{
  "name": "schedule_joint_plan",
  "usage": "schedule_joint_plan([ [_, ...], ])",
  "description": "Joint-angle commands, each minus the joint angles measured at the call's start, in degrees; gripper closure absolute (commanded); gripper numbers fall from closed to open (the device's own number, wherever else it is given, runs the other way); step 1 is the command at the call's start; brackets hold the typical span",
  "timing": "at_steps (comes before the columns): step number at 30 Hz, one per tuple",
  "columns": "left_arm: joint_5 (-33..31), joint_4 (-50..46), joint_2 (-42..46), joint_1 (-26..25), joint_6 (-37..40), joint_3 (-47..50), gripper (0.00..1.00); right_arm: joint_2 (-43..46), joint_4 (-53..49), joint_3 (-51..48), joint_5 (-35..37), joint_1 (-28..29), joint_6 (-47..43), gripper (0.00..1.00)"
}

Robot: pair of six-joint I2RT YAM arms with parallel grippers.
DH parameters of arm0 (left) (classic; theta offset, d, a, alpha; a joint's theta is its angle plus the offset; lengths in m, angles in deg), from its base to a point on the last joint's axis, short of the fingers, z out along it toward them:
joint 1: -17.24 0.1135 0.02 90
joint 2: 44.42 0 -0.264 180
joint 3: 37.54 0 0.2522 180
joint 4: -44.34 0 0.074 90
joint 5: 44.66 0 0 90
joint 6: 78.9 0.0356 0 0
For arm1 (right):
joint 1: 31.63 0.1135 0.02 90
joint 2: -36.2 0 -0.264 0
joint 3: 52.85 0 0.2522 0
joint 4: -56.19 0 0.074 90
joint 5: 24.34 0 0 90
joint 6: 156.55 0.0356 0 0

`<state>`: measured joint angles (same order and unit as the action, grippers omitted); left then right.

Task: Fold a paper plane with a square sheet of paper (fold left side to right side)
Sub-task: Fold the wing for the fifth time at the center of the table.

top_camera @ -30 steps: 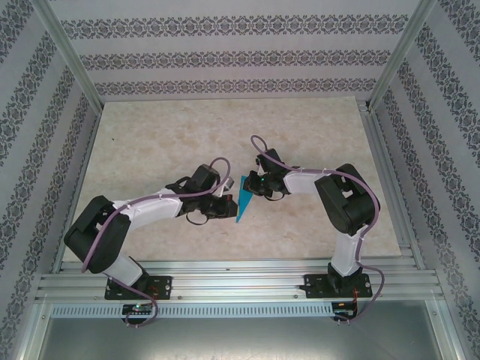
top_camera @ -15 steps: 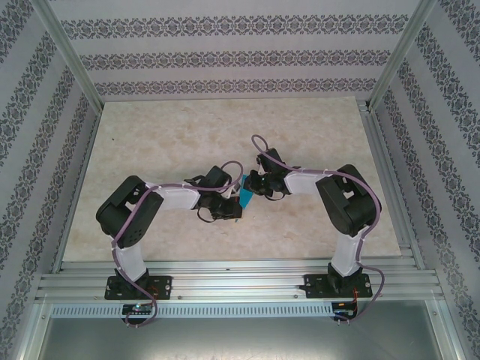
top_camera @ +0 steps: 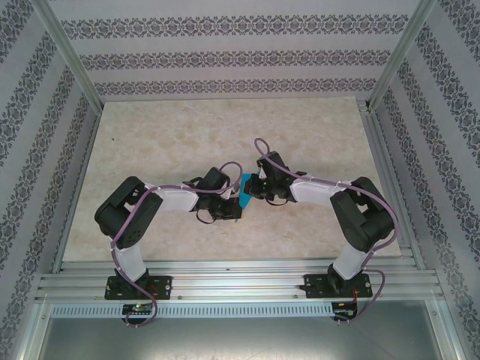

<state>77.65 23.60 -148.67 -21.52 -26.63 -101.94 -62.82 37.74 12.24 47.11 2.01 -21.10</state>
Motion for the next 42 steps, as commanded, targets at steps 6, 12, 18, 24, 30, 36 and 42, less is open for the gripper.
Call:
schedule_joint_plan([
  [6, -4.26, -4.05, -1.36, -0.17, 1.93, 2.48, 0.95, -5.74, 1.01, 1.34, 2.76, 0.63, -1.08, 0.93],
  [12, -4.52, -3.80, -1.30, -0.17, 1.90, 4.67, 0.95, -7.58, 0.00, 1.83, 6.81, -1.78, -5.97, 0.93],
  [18, -4.76, -1.95, -1.49, -0.17, 1.29, 7.82, 0.96, -7.98, 0.98, 2.17, 7.30, -5.37, -8.90, 0.93],
  [24, -4.67, 0.10, -1.56, -0.17, 0.23, 10.07, 0.96, -9.32, -0.07, 4.22, 7.55, -8.87, -10.95, 0.92],
  [30, -4.59, 0.41, -1.28, -0.17, 0.12, 10.82, 0.96, -11.32, -2.47, 7.33, 8.60, -11.71, -13.32, 0.92],
  [36, -4.49, 0.18, -0.84, -0.17, 0.10, 10.92, 0.96, -12.90, -3.88, 9.72, 8.92, -14.62, -14.69, 0.92],
  [42, -4.26, 0.13, -0.17, -0.18, -0.12, 11.12, 0.95, -14.02, -3.85, 10.78, 8.01, -15.87, -15.19, 0.92],
])
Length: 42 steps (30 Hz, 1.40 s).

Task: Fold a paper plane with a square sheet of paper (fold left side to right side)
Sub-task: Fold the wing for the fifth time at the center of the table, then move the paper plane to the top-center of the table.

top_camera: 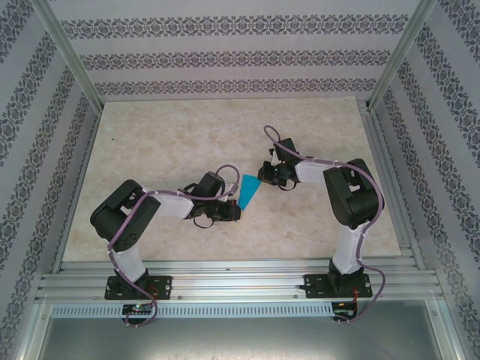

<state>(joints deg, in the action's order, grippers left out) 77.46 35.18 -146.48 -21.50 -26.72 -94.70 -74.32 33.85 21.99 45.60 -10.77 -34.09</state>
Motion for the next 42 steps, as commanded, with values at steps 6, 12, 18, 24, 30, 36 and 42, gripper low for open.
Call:
schedule_joint_plan([
  [6, -2.28, -10.59, 0.29, -0.19, -0.53, 3.09, 0.92, 3.35, -3.90, 1.78, 12.96, -4.49, -3.53, 0.88],
  [12, -0.60, -12.71, 4.62, -0.11, -0.45, -1.26, 0.82, 11.75, -7.67, 0.69, 14.32, -4.54, -3.90, 0.82],
  [18, 1.95, -15.03, 12.00, 2.07, -0.28, -5.68, 0.62, 19.75, -10.96, -2.63, 18.11, 0.51, 0.83, 0.67],
  [24, -1.83, -20.44, 21.13, 10.96, -0.03, -3.91, 0.43, 19.84, -16.73, -0.21, 26.90, 12.34, 6.27, 0.45],
  [30, -3.73, -22.34, 22.21, 19.82, -2.54, -0.77, 0.38, 9.18, -25.49, 8.92, 34.57, 21.67, 5.37, 0.25],
  [36, -2.51, -20.93, 18.89, 20.06, -1.97, 0.14, 0.42, 5.58, -28.94, 9.33, 37.10, 22.77, 4.99, 0.29],
  [42, -1.90, -20.98, 15.80, 18.26, -0.47, -0.67, 0.44, 8.48, -30.08, 5.27, 36.15, 22.21, 5.40, 0.44],
])
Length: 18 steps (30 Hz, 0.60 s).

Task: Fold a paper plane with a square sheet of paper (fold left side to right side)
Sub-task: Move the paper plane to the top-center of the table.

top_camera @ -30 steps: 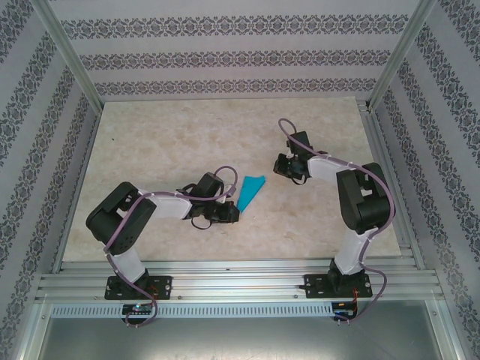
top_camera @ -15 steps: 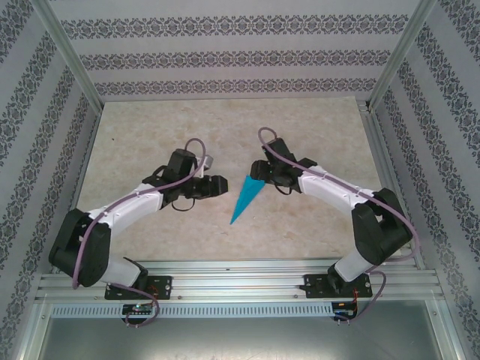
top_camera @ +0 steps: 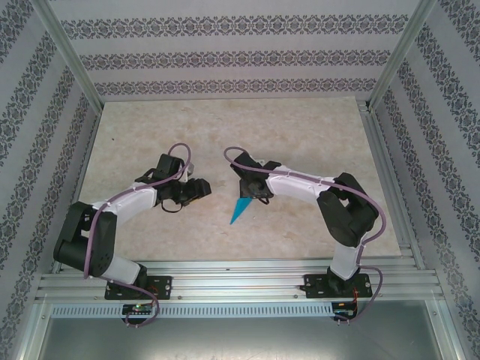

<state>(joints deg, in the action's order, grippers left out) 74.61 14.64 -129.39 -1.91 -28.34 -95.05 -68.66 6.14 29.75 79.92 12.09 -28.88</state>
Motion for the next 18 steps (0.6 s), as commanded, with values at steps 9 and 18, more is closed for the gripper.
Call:
schedule_joint_plan([
  [9, 1.94, 3.37, -9.48, -9.90, -0.72, -4.54, 0.53, 12.13, 4.44, -14.17, -4.98, -4.23, 2.98, 0.67],
  [18, -0.13, 5.94, -14.10, -13.81, -3.60, -7.16, 0.64, 19.85, 2.79, -13.87, -8.02, -6.77, 4.37, 0.61],
])
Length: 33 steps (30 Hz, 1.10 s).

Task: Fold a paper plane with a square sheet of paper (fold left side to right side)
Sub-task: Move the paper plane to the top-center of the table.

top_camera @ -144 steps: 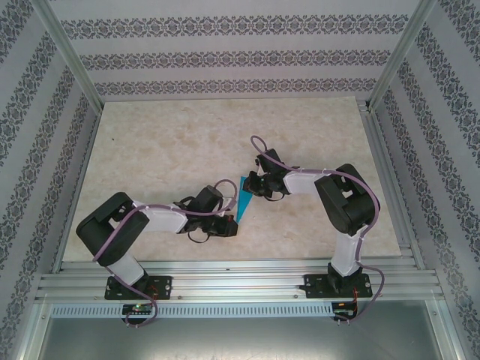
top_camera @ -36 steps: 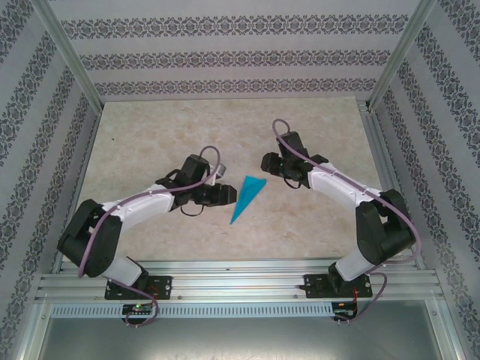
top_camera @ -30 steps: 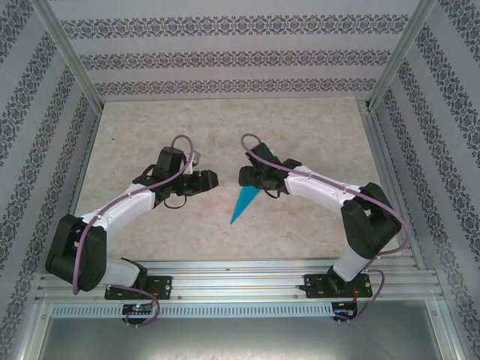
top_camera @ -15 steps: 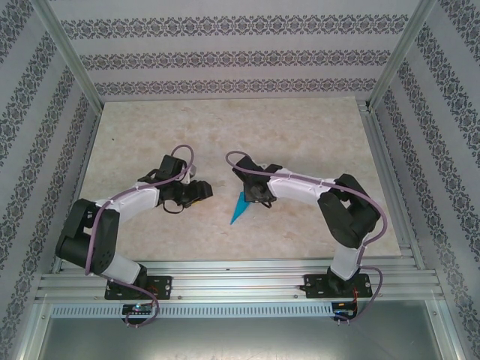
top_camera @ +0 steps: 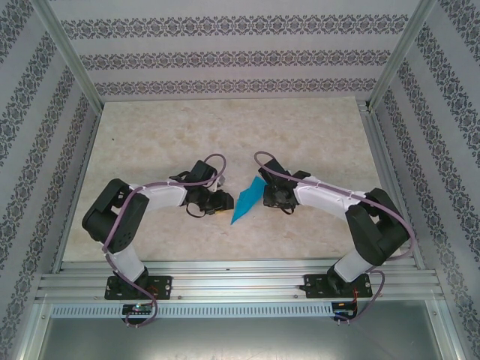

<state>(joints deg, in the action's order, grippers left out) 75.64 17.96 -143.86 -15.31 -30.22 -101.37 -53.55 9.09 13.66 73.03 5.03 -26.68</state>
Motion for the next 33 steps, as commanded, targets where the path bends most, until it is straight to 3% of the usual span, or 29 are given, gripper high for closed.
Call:
schedule_joint_plan([
  [1, -2.25, 2.62, 1.12, -0.41, -1.79, -0.60, 0.64, 5.59, -0.76, 3.18, -1.13, 0.40, 2.93, 0.60],
  [7, -11.91, -1.44, 9.80, 1.52, -1.79, 2.45, 0.60, 3.80, -4.59, 10.31, -1.71, 4.70, 13.59, 0.58],
  [11, -21.78, -4.87, 17.11, 2.23, -1.45, 5.59, 0.53, -4.52, -11.39, 19.50, 3.29, 10.79, 17.57, 0.49],
  [15, -27.09, -5.90, 22.31, 2.41, -1.77, 8.80, 0.38, -15.35, -24.13, 30.86, 8.14, 13.65, 21.59, 0.43],
  [22, -31.33, -7.50, 27.81, 3.08, -1.07, 12.34, 0.19, -25.07, -31.85, 39.06, 12.12, 16.24, 26.87, 0.40],
  [33, -32.08, -7.96, 30.83, 3.78, 0.56, 15.04, 0.13, -34.37, -34.90, 46.65, 11.16, 17.12, 26.92, 0.40],
])
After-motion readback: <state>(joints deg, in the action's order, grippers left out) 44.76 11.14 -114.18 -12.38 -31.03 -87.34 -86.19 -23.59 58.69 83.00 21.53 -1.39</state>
